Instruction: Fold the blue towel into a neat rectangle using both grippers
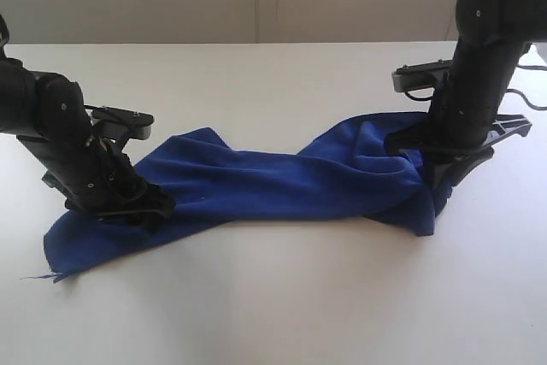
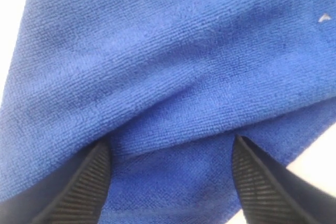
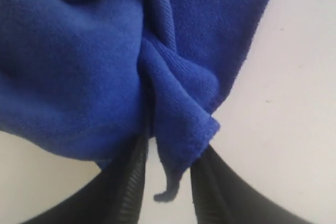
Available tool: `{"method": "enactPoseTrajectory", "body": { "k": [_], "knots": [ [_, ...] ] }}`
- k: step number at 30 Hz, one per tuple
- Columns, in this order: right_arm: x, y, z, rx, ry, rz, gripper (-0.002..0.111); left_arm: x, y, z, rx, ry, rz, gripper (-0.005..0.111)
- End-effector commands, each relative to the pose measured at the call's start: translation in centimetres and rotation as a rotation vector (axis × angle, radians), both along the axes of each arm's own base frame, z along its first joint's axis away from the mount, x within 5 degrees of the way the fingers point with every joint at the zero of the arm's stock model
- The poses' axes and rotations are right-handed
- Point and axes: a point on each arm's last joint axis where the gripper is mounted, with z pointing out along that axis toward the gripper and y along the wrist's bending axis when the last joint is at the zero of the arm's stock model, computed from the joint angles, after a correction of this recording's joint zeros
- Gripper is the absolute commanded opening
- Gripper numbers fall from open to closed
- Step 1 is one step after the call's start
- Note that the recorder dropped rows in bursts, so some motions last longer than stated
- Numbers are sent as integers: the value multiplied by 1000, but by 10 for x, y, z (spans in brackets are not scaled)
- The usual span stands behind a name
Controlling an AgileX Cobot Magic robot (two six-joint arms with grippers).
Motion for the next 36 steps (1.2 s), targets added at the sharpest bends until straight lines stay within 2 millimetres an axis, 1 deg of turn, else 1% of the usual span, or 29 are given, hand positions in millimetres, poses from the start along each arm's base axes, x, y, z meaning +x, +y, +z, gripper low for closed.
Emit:
{"method": "enactPoseTrajectory", "body": {
  "k": [1,3,5,6,7,9,12,16,20,21,25,30,32,36],
  "knots": [
    [1,0,0,24,-24,-5,28,-8,1,-5,14,62,0,70],
    [1,0,0,24,-24,-5,23,-8,1,-5,14,62,0,70],
    [0,0,1,18,-16,11,12,-8,1,-5,14,62,0,70],
    [-1,0,3,18,-17,19,4,-8,1,-5,14,62,0,70],
    [-1,-1,6,18,-26,17,0,-8,1,-5,14,62,0,70],
    [-3,-3,17,19,-56,13,0,-8,1,-5,14,62,0,70],
    [-10,-9,42,21,-122,-2,0,-8,1,-3,12,56,0,70],
    [-25,-22,83,26,-229,-40,0,-8,1,1,5,39,0,70],
    [-39,-29,115,79,-347,-83,0,-7,1,18,-22,-35,0,70],
    [-40,-30,119,96,-360,-83,0,-7,2,24,-30,-60,-5,70],
    [-43,-28,124,174,-376,-78,0,-11,3,45,-40,-129,-56,70],
    [-43,-28,124,177,-376,-79,0,-23,11,67,21,-164,-167,70],
    [-43,-28,124,175,-376,-79,0,-28,17,76,70,-174,-216,66],
    [-43,-28,124,175,-376,-79,0,-41,24,88,132,-149,-326,50]
  ]
}}
